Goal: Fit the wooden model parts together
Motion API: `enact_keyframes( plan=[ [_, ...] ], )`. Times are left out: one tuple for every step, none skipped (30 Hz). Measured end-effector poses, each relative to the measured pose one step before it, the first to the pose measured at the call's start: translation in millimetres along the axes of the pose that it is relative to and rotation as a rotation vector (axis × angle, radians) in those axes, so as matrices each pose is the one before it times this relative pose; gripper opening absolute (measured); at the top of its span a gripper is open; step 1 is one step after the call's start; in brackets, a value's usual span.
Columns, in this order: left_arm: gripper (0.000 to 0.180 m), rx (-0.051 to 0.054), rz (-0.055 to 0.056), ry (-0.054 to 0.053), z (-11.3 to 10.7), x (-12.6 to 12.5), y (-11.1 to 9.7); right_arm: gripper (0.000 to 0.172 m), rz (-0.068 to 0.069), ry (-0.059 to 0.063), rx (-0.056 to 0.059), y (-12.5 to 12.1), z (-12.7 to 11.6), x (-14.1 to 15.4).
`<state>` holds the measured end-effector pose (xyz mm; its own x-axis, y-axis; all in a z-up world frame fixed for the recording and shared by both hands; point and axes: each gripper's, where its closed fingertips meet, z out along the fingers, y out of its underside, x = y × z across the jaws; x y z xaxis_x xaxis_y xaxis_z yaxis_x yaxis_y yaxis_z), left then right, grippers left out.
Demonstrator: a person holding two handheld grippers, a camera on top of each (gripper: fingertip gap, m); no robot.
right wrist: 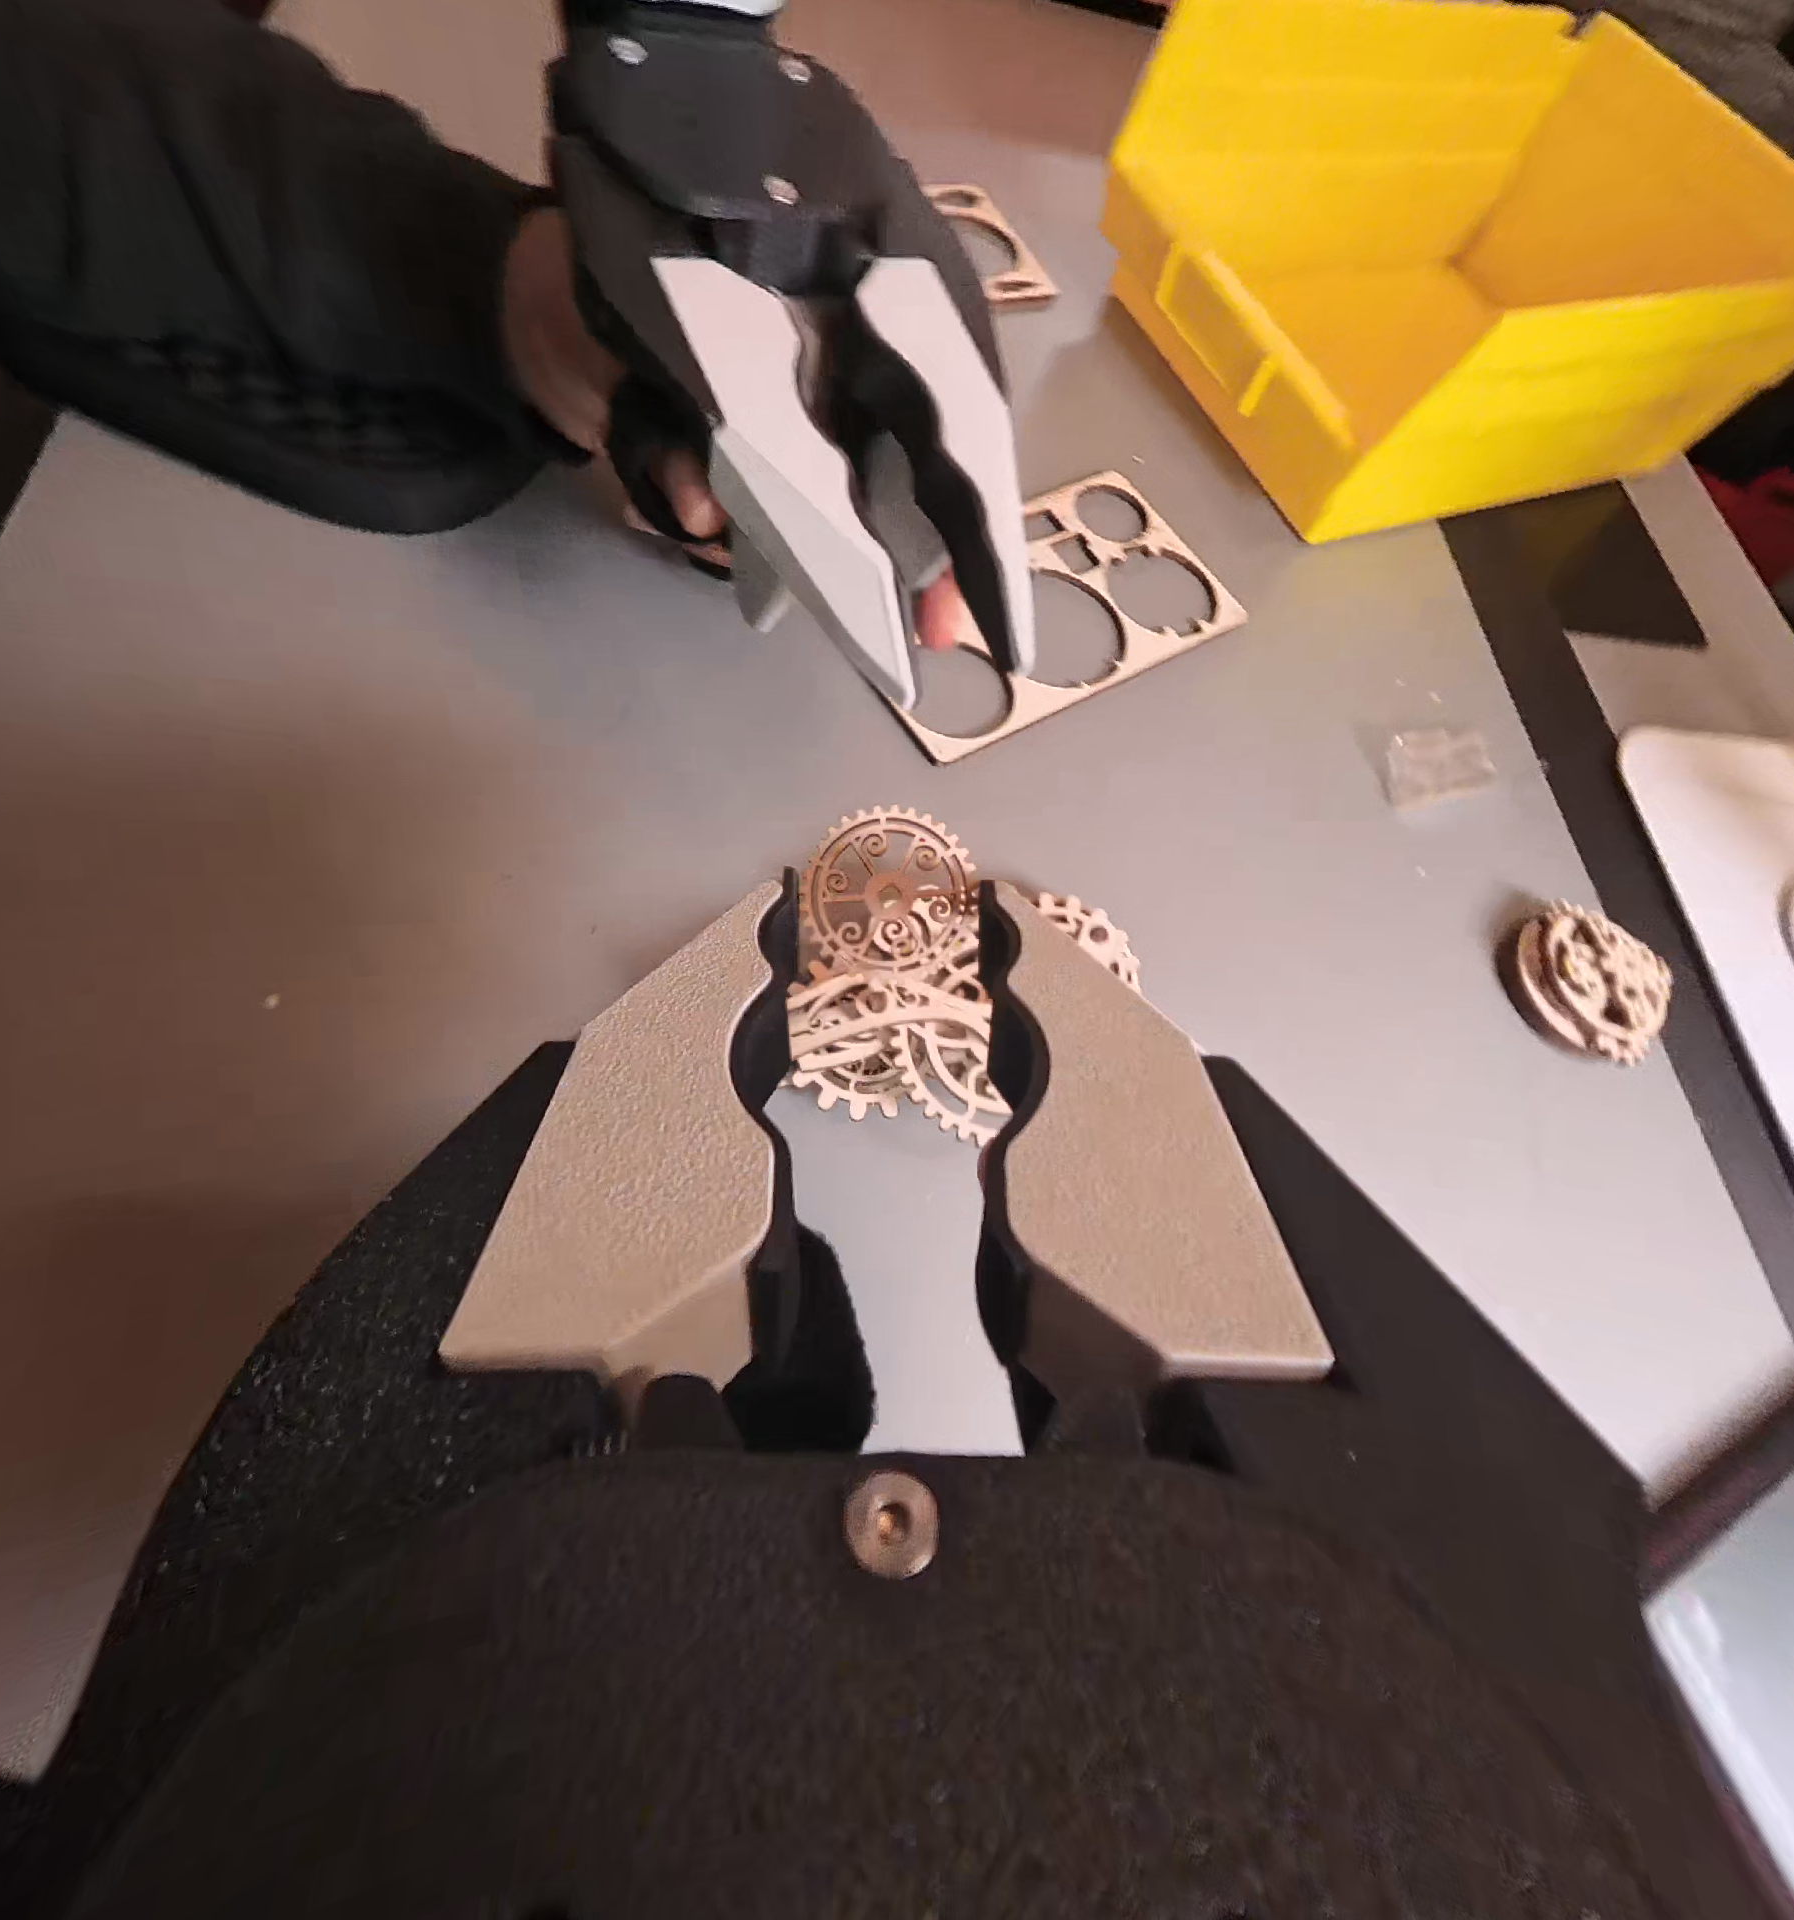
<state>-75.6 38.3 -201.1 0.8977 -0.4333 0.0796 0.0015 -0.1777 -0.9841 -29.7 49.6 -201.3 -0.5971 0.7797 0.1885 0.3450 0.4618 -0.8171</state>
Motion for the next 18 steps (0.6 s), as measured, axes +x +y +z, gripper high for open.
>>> enact_keyframes(
  plan=[
    [0.025, -0.013, 0.0334, 0.0173, 3.93, 3.22, 1.29, 0.032, -0.03, -0.0226, -0.0059, 0.32, 1.49, -1.99],
    [0.025, -0.0115, 0.0451, 0.0178, 3.77, 3.08, 0.89, 0.032, -0.025, -0.0159, -0.0132, 1.86, 1.54, -1.0],
    [0.026, -0.0061, 0.0347, 0.0263, 3.88, 3.62, 0.2, 0.032, -0.0195, -0.0138, -0.0131, 2.29, 1.55, -1.13],
    [0.028, -0.0003, 0.0141, 0.0344, 3.94, 4.22, -0.51, 0.032, -0.0114, -0.0065, -0.0105, 2.34, 1.49, -0.62],
    [0.029, 0.004, -0.0015, 0.0317, 3.8, 3.46, -0.82, 0.032, -0.0055, -0.0007, -0.0098, 2.41, 1.44, -0.31],
    [0.029, 0.0044, -0.0066, 0.0335, 3.46, 3.88, -0.3, 0.032, -0.0061, -0.0011, -0.0078, 2.11, 1.46, -1.54],
    [0.029, 0.0029, -0.0085, 0.0294, 2.9, 3.84, 0.4, 0.033, -0.0082, -0.0018, -0.0056, 1.73, 1.29, -2.51],
    [0.028, 0.0016, -0.0064, 0.021, 2.29, 3.49, 0.89, 0.033, -0.0075, 0.0019, -0.0071, 1.63, 1.32, -2.18],
    [0.028, -0.001, 0.0006, 0.0179, 1.61, 4.09, 1.39, 0.032, -0.0072, 0.0035, -0.0104, 2.05, 1.37, -1.66],
    [0.028, -0.008, 0.0063, 0.0103, 1.25, 3.4, 2.06, 0.033, -0.0069, 0.0016, -0.0096, 2.1, 1.21, -1.51],
    [0.027, -0.0128, 0.0094, 0.0013, 1.05, 2.06, 2.56, 0.033, -0.0038, -0.0005, -0.0058, 1.58, 1.18, -1.12],
    [0.026, -0.0086, 0.0077, 0.0024, 0.8, 1.86, 1.84, 0.033, -0.0003, -0.0019, -0.0026, 0.99, 1.1, -0.75],
    [0.026, -0.0047, 0.001, 0.0064, 0.85, 2.04, 1.22, 0.033, 0.0016, -0.002, -0.002, 0.64, 1.2, -0.33],
    [0.026, -0.0056, -0.0034, 0.0087, 0.79, 2.01, 1.45, 0.033, 0.0016, 0.0001, -0.0061, 0.91, 1.22, 0.25],
    [0.026, -0.0101, -0.0022, 0.0013, 0.69, 0.83, 2.02, 0.033, 0.0, 0.0053, -0.012, 1.43, 1.19, 0.87],
    [0.026, -0.009, 0.003, -0.004, 0.29, -0.09, 1.35, 0.033, -0.0028, 0.0105, -0.0128, 1.47, 1.09, 1.21],
    [0.026, -0.0013, 0.0042, -0.0059, -0.09, -0.35, 0.08, 0.033, -0.0033, 0.0086, -0.0112, 1.36, 0.74, 0.57],
    [0.024, -0.0027, -0.0019, -0.0129, 0.04, -1.73, 0.42, 0.033, -0.0003, 0.0035, -0.0101, 1.19, 0.71, -0.26]
  ],
)
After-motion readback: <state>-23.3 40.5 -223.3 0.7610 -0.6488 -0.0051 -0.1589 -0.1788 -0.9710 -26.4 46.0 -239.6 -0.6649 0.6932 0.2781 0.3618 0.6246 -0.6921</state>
